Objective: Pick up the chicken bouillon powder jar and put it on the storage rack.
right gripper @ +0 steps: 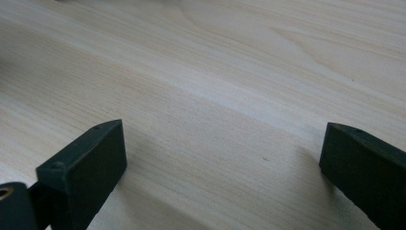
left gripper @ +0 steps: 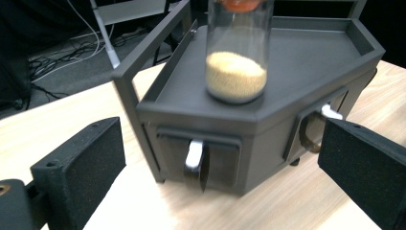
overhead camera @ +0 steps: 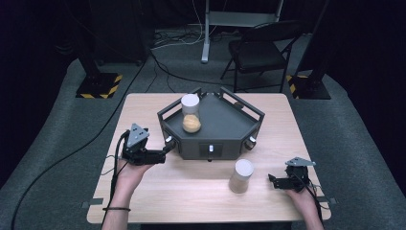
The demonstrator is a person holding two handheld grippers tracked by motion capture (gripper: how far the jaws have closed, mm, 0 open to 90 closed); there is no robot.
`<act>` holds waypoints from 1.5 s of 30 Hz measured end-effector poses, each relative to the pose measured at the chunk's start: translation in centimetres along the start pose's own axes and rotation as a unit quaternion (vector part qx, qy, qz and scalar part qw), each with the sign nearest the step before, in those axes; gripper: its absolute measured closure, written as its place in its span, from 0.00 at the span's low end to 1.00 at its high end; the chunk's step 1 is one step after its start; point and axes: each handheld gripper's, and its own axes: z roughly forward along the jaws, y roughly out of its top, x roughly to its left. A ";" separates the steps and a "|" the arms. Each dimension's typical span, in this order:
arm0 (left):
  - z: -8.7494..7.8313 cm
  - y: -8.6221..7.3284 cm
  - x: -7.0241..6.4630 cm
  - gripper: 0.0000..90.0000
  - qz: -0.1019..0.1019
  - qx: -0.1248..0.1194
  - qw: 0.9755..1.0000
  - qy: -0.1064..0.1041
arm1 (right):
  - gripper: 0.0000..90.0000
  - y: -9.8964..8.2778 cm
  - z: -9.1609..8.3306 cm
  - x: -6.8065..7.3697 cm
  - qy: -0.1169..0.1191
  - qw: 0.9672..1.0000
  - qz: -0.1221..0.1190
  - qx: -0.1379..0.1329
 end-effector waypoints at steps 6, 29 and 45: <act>-1.1 -2.1 -0.2 0.02 -0.003 0.000 1.000 0.009 | 0.02 0.0 0.0 0.0 0.000 1.000 0.000 0.000; 1.0 -9.4 1.1 0.03 -0.040 0.063 0.997 0.035 | 0.02 0.0 0.0 0.0 -0.001 1.000 0.000 0.000; 4.4 -9.7 2.4 0.03 -0.049 0.165 0.984 0.036 | 0.02 0.0 0.0 0.0 -0.001 1.000 0.001 0.000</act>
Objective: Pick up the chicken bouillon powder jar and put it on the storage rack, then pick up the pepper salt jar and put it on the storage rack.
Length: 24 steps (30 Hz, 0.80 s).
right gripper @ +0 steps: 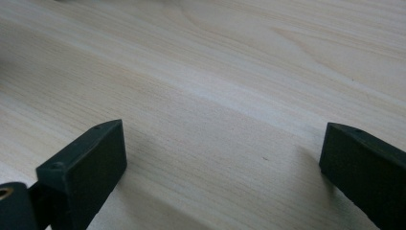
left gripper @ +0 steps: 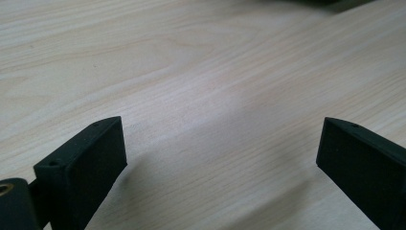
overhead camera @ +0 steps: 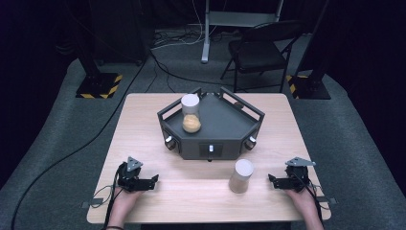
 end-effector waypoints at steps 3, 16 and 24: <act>0.2 0.1 0.1 0.03 -0.003 0.005 1.000 -0.001 | 0.02 0.0 0.0 0.0 0.000 1.000 0.000 0.000; 0.4 0.1 -0.1 0.00 -0.002 0.010 1.000 0.003 | 0.02 0.0 0.0 0.0 0.000 1.000 0.000 0.000; 0.4 0.1 -0.1 0.00 -0.002 0.010 1.000 0.004 | 0.01 0.0 0.0 0.0 0.000 1.000 0.000 0.000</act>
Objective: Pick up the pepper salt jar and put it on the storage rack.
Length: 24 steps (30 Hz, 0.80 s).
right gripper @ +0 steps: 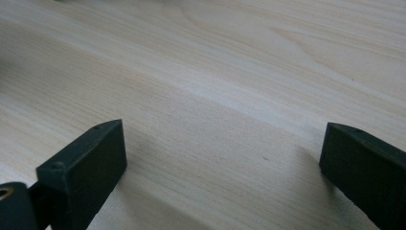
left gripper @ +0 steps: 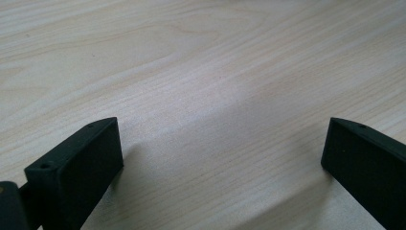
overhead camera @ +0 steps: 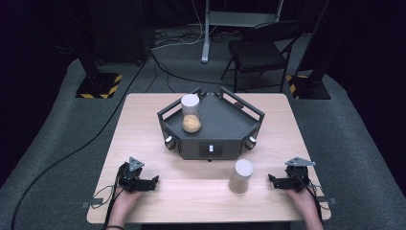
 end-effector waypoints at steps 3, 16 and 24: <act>0.0 0.0 0.0 0.00 0.000 0.000 1.000 0.000 | 0.01 0.0 0.0 0.0 0.000 1.000 0.000 0.000; 0.0 0.0 0.0 0.00 0.000 0.000 1.000 0.000 | 0.02 0.0 0.0 0.0 0.000 1.000 0.000 -0.001; 0.0 0.0 0.0 0.00 0.000 0.000 1.000 0.000 | 0.05 -0.3 -0.2 -0.5 0.008 1.000 0.008 -0.007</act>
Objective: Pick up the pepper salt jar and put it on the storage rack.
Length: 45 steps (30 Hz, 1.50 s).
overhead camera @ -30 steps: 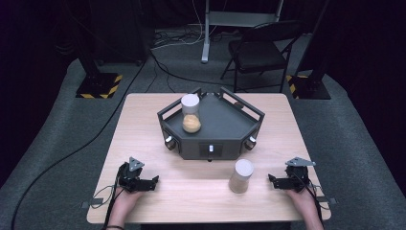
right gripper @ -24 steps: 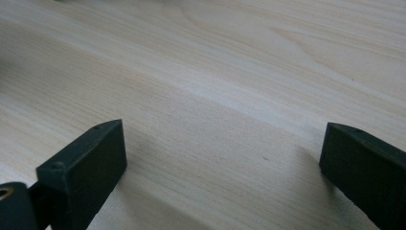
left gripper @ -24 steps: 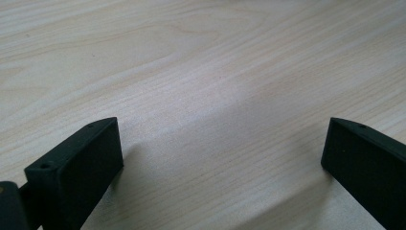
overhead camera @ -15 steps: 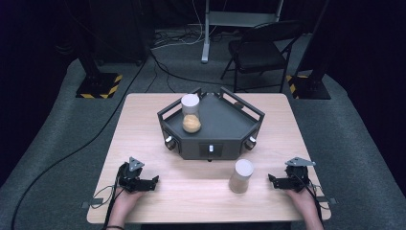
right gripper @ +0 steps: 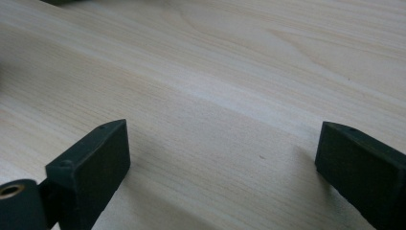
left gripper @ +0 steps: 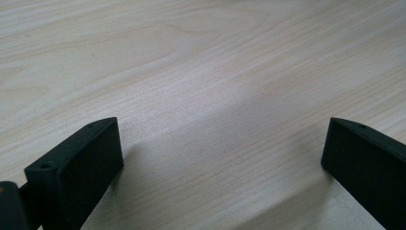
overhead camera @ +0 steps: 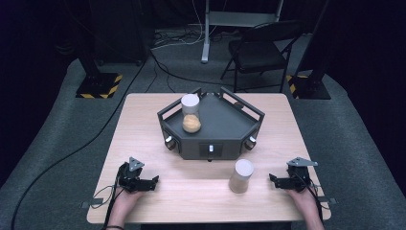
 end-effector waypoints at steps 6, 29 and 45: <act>0.0 0.0 0.0 0.00 0.000 0.000 1.000 0.000 | 0.06 -0.1 -1.1 -0.5 0.012 1.000 0.010 -0.014; 0.1 0.1 0.1 0.00 0.004 0.001 1.000 -0.003 | 0.07 1.2 -7.3 0.6 0.100 0.989 0.000 -0.105; 0.1 0.1 0.1 0.00 0.004 0.001 1.000 -0.003 | 0.08 2.8 -7.3 3.9 0.166 0.976 -0.053 -0.132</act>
